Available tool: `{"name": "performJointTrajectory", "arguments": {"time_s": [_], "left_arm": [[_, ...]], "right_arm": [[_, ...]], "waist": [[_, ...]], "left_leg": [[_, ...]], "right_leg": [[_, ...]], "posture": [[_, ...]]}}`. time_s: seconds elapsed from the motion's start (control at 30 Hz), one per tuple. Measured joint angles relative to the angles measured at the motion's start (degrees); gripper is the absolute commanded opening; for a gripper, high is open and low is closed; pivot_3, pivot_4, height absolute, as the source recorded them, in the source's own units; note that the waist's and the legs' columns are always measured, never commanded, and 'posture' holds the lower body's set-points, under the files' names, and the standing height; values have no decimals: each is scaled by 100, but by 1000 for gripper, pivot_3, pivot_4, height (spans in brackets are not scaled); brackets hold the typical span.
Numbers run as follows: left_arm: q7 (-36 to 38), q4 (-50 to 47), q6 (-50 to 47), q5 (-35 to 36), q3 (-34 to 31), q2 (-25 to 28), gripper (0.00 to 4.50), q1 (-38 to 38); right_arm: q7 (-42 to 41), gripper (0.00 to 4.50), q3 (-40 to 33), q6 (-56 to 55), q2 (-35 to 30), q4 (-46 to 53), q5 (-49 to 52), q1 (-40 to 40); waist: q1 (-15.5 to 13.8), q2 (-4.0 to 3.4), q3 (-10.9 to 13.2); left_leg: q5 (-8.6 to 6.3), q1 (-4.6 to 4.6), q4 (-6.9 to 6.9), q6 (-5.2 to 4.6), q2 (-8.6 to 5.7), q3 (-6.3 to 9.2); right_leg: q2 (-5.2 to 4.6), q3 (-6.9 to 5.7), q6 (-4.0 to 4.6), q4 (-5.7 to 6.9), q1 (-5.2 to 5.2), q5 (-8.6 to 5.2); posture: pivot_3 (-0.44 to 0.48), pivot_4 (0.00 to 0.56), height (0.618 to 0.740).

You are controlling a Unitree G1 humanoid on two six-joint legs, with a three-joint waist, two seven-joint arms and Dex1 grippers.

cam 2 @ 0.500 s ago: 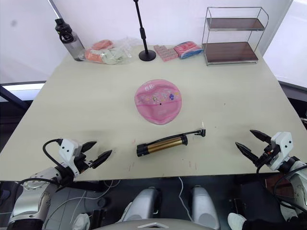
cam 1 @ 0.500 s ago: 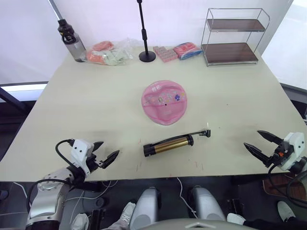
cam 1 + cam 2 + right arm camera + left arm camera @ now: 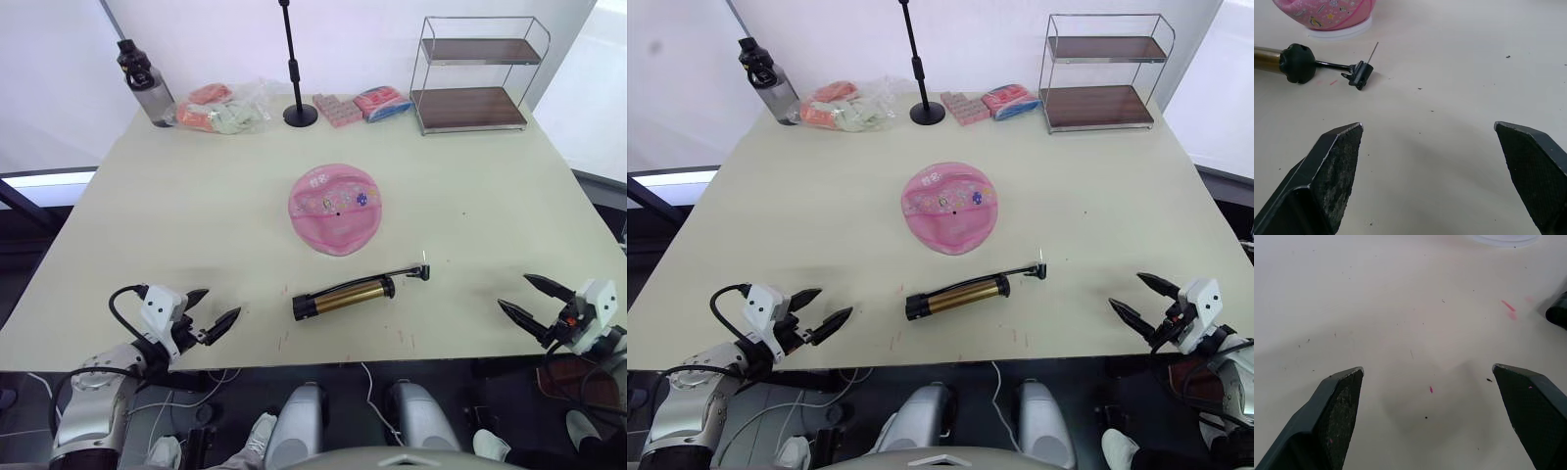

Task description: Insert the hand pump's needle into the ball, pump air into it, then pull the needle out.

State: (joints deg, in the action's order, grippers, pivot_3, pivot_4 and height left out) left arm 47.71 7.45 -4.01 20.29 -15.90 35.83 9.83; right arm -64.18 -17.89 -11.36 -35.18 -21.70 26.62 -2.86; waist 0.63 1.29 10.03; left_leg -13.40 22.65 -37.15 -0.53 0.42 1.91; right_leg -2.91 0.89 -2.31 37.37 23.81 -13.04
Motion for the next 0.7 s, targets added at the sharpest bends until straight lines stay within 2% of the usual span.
{"name": "performJointTrajectory", "arguments": {"time_s": [0.33, 0.7], "left_arm": [[196, -18, 53, -2, 20, 175, 4483, -80], [849, -408, -214, 8, 530, 348, 4483, -622]], "right_arm": [[-91, 4500, -1, -30, 28, 172, 5, -186], [-922, 4500, -20, 309, -6, 1241, 714, -701]], "waist": [[-4, 0, 0], [-7, -2, 1]], "left_leg": [[0, 0, 0, 0, 0, 0], [0, -1, 0, 0, 0, 2]], "right_leg": [[0, 0, 0, 1, 0, 0], [0, 0, 0, 1, -1, 0]], "posture": [[0, 150, 740], [0, 150, 740]]}}
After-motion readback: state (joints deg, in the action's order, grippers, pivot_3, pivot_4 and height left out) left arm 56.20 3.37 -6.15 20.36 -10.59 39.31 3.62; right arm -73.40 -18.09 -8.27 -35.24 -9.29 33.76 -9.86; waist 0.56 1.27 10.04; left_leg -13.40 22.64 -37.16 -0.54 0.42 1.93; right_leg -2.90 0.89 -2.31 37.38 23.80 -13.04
